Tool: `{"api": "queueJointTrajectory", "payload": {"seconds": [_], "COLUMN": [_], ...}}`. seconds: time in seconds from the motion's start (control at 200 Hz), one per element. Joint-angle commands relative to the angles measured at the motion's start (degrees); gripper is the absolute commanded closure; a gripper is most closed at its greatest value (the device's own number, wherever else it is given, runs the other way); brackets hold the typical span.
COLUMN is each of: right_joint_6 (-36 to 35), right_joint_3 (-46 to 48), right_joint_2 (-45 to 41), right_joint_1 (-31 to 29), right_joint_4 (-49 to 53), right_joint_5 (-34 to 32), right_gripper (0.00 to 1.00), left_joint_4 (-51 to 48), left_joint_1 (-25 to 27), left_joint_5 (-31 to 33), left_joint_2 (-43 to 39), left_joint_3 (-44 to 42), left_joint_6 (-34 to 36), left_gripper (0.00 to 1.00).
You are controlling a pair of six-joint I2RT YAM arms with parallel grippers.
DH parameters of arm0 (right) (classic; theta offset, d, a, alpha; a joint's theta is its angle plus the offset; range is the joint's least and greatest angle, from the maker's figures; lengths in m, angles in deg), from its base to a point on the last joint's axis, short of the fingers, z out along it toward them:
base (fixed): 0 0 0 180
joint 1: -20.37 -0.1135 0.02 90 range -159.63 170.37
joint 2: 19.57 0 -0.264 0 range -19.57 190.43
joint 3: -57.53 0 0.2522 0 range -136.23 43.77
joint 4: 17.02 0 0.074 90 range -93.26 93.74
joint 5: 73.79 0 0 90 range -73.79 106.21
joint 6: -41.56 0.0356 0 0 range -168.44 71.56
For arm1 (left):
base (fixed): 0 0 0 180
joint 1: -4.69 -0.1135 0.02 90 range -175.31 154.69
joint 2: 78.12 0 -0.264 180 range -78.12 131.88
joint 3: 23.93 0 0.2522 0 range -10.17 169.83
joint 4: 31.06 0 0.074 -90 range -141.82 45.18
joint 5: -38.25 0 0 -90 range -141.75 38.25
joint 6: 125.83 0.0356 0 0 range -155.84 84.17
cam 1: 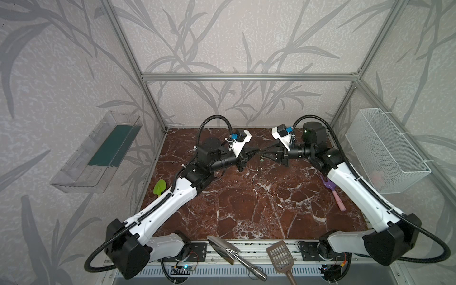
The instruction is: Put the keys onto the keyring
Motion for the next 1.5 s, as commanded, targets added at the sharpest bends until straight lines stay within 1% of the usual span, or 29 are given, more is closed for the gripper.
{"api": "queueJointTrajectory", "payload": {"seconds": [0.0, 0.315, 0.495, 0.615, 0.675, 0.805, 0.875, 0.945, 1.065, 1.15, 1.215, 1.295, 1.355, 1.495], "right_joint_6": [0.43, 0.50, 1.03, 1.82, 2.23, 1.93, 1.18, -0.21, -4.32, -8.48, -11.87, -14.80, -16.00, -19.91], "right_joint_3": [0.39, 0.32, 0.32, 0.31, 0.32, 0.23, 0.15, -0.26, -2.21, -4.18, -5.90, -8.17, -9.64, -13.03], "right_joint_2": [0.19, 1.21, 1.21, 1.09, 1.13, 1.07, 0.81, 0.64, 0.63, 0.72, 1.02, 1.81, 2.37, 3.48], "right_joint_1": [0.08, 0.11, 0.09, 0.09, 0.08, 0.11, 0.08, 0.08, -0.11, -1.47, -3.15, -4.62, -4.83, -5.61], "right_joint_4": [-0.96, -0.74, -1.48, -2.55, -3.02, -2.71, -1.74, 0.06, 6.04, 11.45, 16.03, 19.85, 21.87, 26.69], "right_joint_5": [1.43, 2.04, 2.35, 2.60, 2.87, 3.11, 2.61, 1.39, -2.43, -8.40, -13.64, -17.79, -19.27, -21.42], "right_gripper": [0.78, 0.79, 0.87, 0.94, 1.00, 1.00, 1.00, 1.00, 1.00, 1.00, 1.00, 1.00, 1.00, 1.00], "left_joint_4": [3.02, 4.15, 4.51, 4.99, 5.04, 5.06, 4.24, 1.80, -3.63, -8.05, -13.26, -19.70, -22.70, -23.92], "left_joint_1": [0.11, 0.12, 0.12, 0.12, 0.11, 0.13, 0.11, 0.14, 0.11, 0.11, 0.23, 0.34, 0.61, 1.02], "left_joint_5": [-1.16, -1.15, -1.39, -1.56, -1.60, -1.16, 0.28, 2.48, 7.05, 10.60, 12.94, 13.54, 12.76, 9.25], "left_joint_2": [-1.28, -1.35, -1.28, -1.09, -1.02, -1.18, -1.38, -2.00, -4.38, -6.02, -6.01, -5.18, -4.73, -4.57], "left_joint_3": [0.05, -0.31, -0.40, -0.58, -0.67, -0.93, -0.85, -0.35, 0.34, 1.42, 3.62, 6.57, 8.09, 8.96], "left_joint_6": [-0.73, -1.07, -1.47, -1.62, -1.73, -1.71, -1.48, -0.38, 3.04, 5.43, 7.04, 8.88, 10.14, 11.77], "left_gripper": [1.00, 1.00, 1.00, 1.00, 1.00, 1.00, 1.00, 1.00, 0.87, 0.80, 0.76, 0.76, 0.78, 0.80]}}
